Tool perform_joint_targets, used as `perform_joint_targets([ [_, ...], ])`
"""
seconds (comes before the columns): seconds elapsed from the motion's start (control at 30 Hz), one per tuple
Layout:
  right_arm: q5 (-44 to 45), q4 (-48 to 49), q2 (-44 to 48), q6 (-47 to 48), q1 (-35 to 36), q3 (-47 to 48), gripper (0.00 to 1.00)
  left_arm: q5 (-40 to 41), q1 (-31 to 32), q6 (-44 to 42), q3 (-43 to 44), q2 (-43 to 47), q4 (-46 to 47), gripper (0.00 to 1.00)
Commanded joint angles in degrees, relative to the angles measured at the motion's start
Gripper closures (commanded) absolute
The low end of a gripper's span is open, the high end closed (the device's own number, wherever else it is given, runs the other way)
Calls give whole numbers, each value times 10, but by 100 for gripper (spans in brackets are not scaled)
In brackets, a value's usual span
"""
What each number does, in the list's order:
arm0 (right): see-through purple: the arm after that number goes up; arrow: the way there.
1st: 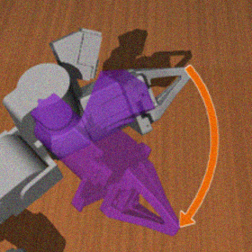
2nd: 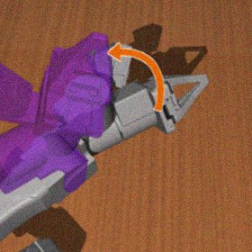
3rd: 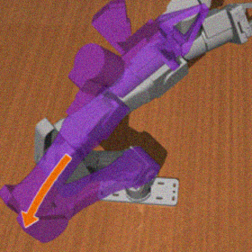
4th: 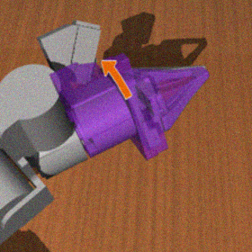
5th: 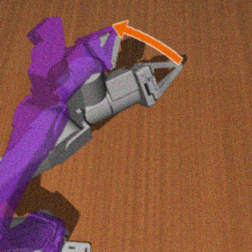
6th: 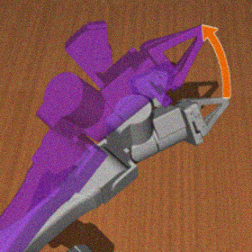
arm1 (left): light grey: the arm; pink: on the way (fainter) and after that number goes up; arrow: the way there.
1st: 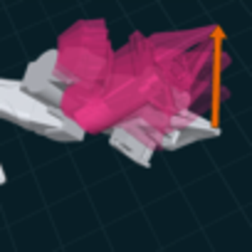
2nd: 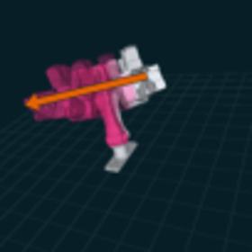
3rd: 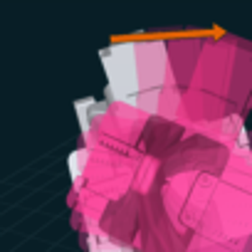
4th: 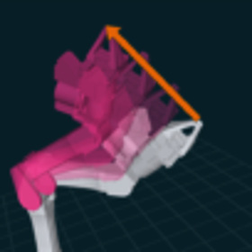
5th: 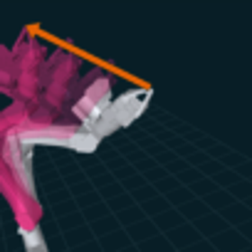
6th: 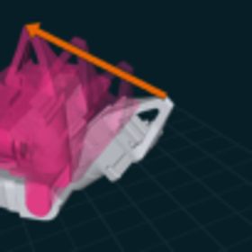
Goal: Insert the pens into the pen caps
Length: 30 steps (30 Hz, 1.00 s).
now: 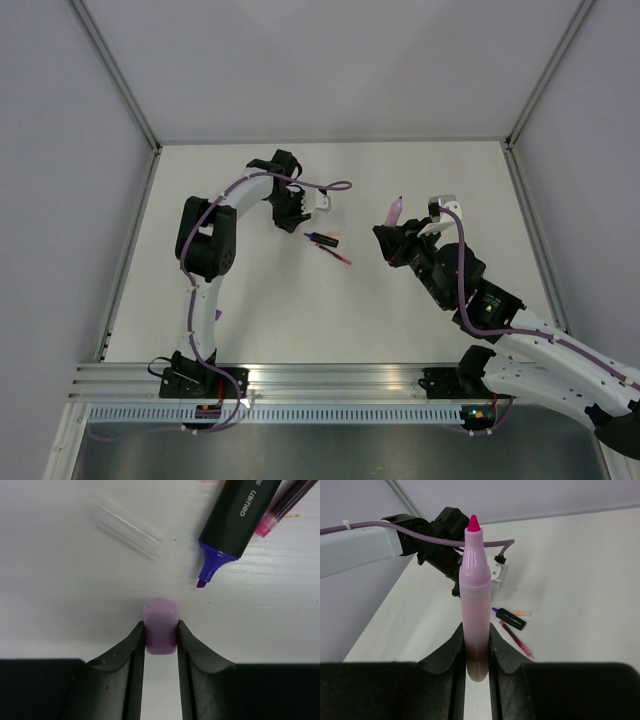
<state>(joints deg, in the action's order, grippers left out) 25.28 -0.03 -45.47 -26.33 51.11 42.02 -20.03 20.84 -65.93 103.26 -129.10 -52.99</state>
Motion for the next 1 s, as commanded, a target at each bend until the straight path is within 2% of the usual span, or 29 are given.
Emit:
perform_joint_targets([
  [0.0,-10,15,2,-6,-1,6,100,-19,-4,45,-20,-15,41,98],
  [0.13,-18,17,-10,-9,0,8,100,-46,-12,157,-6,15,83,98],
  [0.27,-13,18,-24,-6,0,9,100,-135,-25,228,19,56,101,98],
  [0.37,-7,18,-31,0,0,10,100,-164,-26,294,20,98,124,98],
  [0.57,-13,22,-51,6,-1,11,100,-157,-26,399,-8,197,183,98],
  [0.67,-42,34,-58,15,-1,12,100,-158,-26,505,-41,255,238,98],
  [0.7,-50,40,-58,17,0,11,100,-160,-26,588,-59,273,302,98],
  [0.73,-62,47,-58,17,0,9,100,-164,-25,634,-108,318,387,98],
  [0.77,-72,47,-57,17,0,7,100,-163,-24,682,-138,342,388,98],
  [0.8,-79,57,-55,18,-1,5,100,-163,-22,770,-174,369,489,98],
  [0.9,-102,85,-53,27,0,-8,100,-157,-9,898,-319,472,648,98],
  [0.93,-107,93,-59,29,-1,-15,100,-142,-5,920,-345,494,718,98],
  [0.97,-111,100,-65,36,0,-17,100,-129,8,936,-389,533,744,98],
])
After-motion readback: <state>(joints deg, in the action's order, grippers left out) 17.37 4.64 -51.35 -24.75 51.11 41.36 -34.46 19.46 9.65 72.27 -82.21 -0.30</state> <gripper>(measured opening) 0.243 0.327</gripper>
